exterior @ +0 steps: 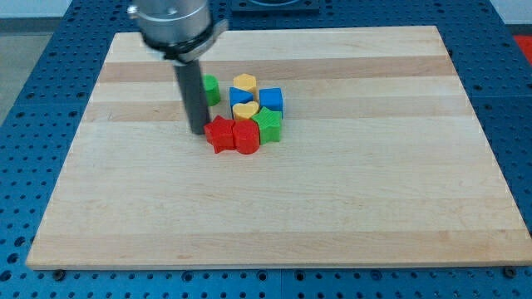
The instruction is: Move green circle on top left to red star
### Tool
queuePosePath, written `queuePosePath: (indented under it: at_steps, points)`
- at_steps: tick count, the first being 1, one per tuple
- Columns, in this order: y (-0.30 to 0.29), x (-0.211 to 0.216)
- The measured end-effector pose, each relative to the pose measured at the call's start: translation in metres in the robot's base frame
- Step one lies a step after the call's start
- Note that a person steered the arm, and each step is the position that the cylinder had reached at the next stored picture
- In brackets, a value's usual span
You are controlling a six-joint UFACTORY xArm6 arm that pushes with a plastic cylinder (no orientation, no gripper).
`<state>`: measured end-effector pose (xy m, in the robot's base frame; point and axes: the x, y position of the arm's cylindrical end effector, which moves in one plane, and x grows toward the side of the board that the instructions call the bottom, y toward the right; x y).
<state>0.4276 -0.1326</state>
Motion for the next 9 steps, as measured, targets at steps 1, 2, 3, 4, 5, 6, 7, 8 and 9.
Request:
queuePosePath:
  at_steps: [1, 2, 3, 4, 5, 6, 7, 8, 9]
  points:
    - [-0.031, -0.007]
    - [-0.054, -0.010]
    - [-0.081, -0.043]
    - [-0.084, -0.106]
    - [-0.055, -0.139]
    - [-0.034, -0.116]
    - [-0.020, -0.087]
    - [-0.017, -0.083]
    - [-0.021, -0.114]
